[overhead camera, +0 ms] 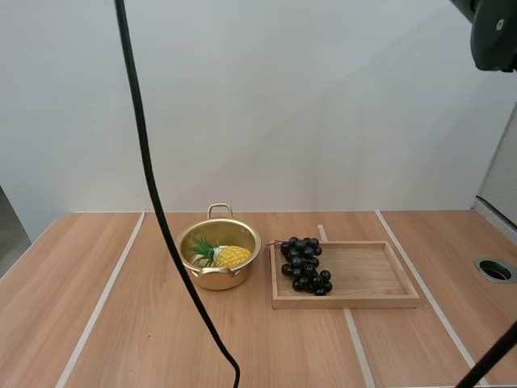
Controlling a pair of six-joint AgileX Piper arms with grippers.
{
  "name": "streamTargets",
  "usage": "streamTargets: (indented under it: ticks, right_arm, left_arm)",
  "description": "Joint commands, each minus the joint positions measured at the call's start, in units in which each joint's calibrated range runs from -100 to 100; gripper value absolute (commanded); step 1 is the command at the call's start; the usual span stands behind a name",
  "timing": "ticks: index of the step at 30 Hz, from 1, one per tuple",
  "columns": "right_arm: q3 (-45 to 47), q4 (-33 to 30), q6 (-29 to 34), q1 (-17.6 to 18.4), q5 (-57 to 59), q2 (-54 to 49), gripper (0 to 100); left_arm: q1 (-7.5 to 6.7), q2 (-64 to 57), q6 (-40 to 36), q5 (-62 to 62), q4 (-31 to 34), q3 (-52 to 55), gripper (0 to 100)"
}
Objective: Open the pot, put the pineapple inside, and close it
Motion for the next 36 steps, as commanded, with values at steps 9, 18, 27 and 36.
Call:
streamTargets:
  ticks: [9, 18, 27, 36]
  right_arm:
    - [0.08, -3.92, -0.52, -0.23, -3.72, -4.13, 100]
    - [0.08, -3.92, -0.52, -0.23, -0.06, -4.13, 100]
    - [0.08, -3.92, -1.27, -0.23, 2.41, -4.13, 100]
    - [0.08, -3.92, -2.05, -0.23, 9.17, -4.13, 100]
  left_arm:
    - [0.06, 6.35, 0.13, 9.59, 0.94, 10.18, 0]
    - [0.06, 11.78, 2.05, 14.04, 0.94, 20.01, 0]
    - [0.06, 19.63, 3.89, 23.06, 0.94, 26.88, 0]
    - [-1.08, 30.51, 3.89, 34.83, 1.04, 28.38, 0]
